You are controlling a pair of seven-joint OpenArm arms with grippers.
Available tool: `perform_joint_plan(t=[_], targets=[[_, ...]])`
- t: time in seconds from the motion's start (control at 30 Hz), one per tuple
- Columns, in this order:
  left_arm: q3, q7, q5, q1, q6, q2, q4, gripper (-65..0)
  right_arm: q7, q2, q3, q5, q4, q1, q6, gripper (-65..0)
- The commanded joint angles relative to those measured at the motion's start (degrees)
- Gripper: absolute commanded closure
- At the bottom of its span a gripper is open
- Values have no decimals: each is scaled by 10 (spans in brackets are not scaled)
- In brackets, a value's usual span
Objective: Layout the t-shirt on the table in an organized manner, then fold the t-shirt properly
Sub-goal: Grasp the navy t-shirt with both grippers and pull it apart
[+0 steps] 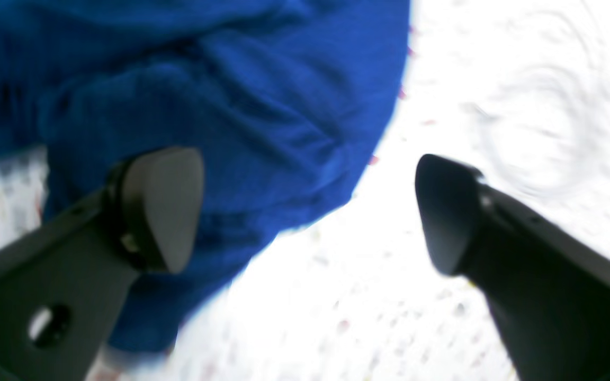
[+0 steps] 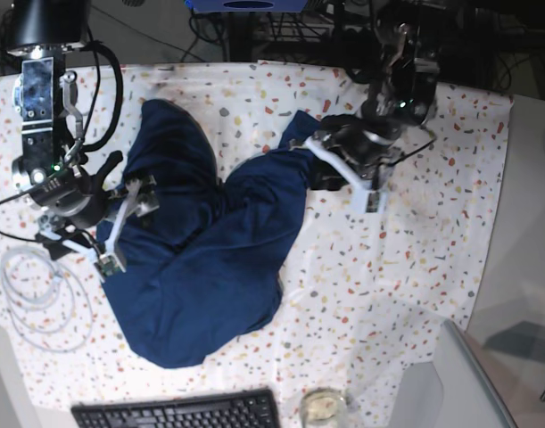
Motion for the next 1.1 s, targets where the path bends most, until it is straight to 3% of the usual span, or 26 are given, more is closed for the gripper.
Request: perform_joint_plan(t=[0.0,0.07,0.2,0.37,0.57,0.67,0.83,1.07], targets=[[15,-7,6,-18,-1,-1,-26,-58,22,0,4,1,-4,14,8,-608],[39,-7,30,-48,4,1,-90,0,47,-8,22,1,-26,15,12,-585],[53,-7,91,-70,55,14,-171,0,69,-12,37,1,-45,4,14,-539],[27,-6,155,-36,60,2,-190,0,74,-13,38,1,-59,-45,14,-533],[-92,-4,174,24,59,-1,-115,0,75,-8,42,-2,-142,-68,12,-530],[-133,-3,174,46,59,-2,-63,0,95,17,43,-3,-158,-76,10,-530],[-145,-3,168,49,59,-25,-39,0,101,53,79,-3,-156,-97,-37,-530],[-149,-3,167,47,59,1,22,0,98,68,98,-2,-49,-112,-9,-533]])
